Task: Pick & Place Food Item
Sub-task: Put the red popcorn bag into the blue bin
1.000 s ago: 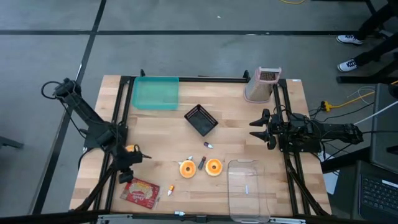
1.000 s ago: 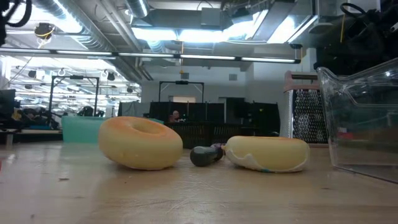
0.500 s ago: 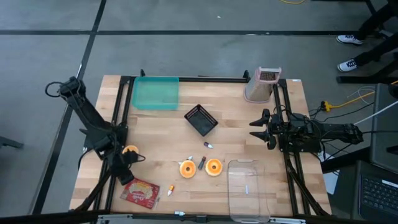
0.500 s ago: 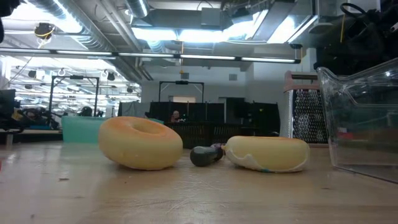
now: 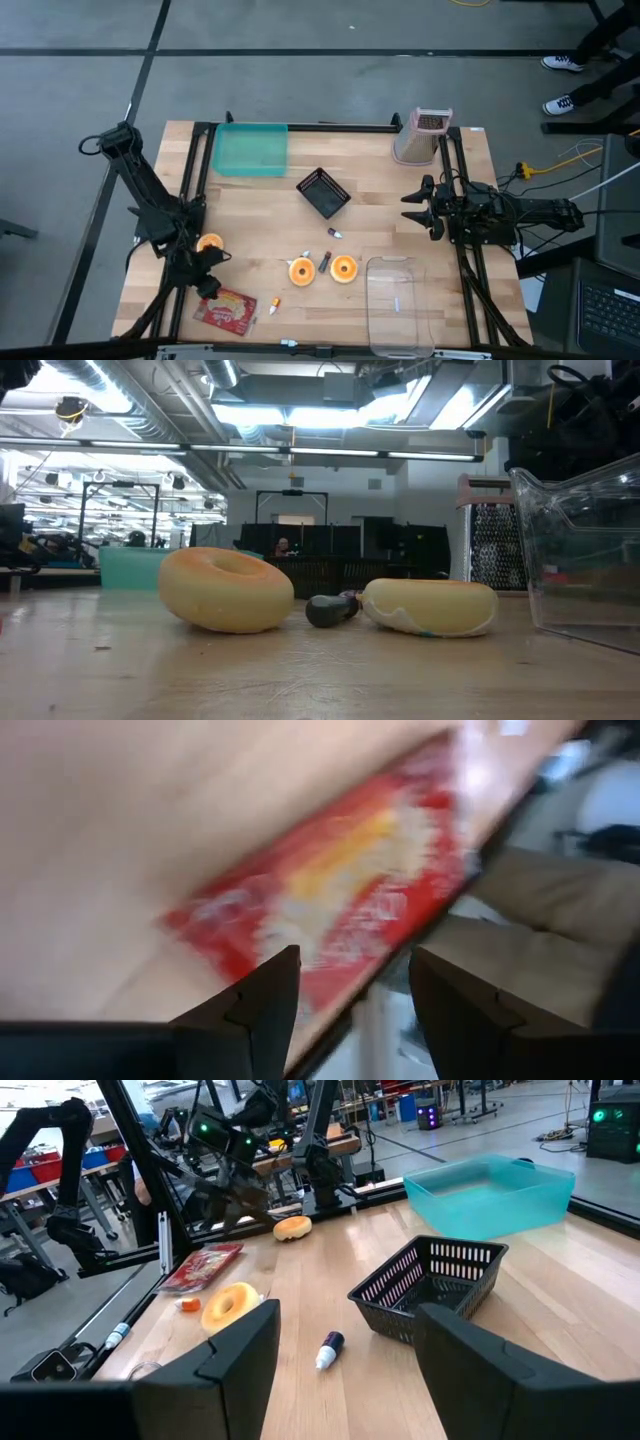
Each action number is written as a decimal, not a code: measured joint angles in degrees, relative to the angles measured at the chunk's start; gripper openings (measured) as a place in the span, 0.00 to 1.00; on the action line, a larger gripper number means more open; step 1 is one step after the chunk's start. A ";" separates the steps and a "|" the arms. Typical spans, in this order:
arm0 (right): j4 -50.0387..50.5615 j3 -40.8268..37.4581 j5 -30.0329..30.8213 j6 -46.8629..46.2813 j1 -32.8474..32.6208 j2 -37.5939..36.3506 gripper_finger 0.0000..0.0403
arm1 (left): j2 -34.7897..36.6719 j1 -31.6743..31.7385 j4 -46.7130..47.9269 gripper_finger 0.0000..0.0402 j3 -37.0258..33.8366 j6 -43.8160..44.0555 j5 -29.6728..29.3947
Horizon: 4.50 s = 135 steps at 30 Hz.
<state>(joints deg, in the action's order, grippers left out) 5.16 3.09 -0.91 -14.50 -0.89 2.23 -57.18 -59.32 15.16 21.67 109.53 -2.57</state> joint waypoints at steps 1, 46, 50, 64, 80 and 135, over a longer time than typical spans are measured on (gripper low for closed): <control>-0.01 0.00 0.00 0.01 -0.01 0.00 0.57 | 0.01 -0.17 1.35 0.46 -0.09 0.07 0.05; 0.04 0.00 0.00 0.00 0.00 0.00 0.57 | -1.17 9.19 9.63 0.46 -1.24 -7.44 12.83; 0.03 0.00 0.00 0.00 0.00 0.01 0.57 | -1.41 9.32 9.63 0.46 -1.24 -6.79 13.00; -0.03 0.01 0.00 0.00 0.00 -0.01 0.57 | -12.19 11.53 -0.16 0.46 -0.94 -7.38 19.82; -0.01 0.01 -0.02 0.00 0.00 0.00 0.57 | -14.48 13.95 -5.63 0.04 -1.38 -11.62 21.15; -0.01 0.01 0.00 0.00 -0.01 0.00 0.57 | 8.23 74.49 -46.52 0.00 -1.15 -51.04 2.52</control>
<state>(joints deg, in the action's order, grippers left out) 5.15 3.10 -0.91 -14.50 -0.89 2.22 -48.95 15.17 -31.36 20.52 58.49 -0.05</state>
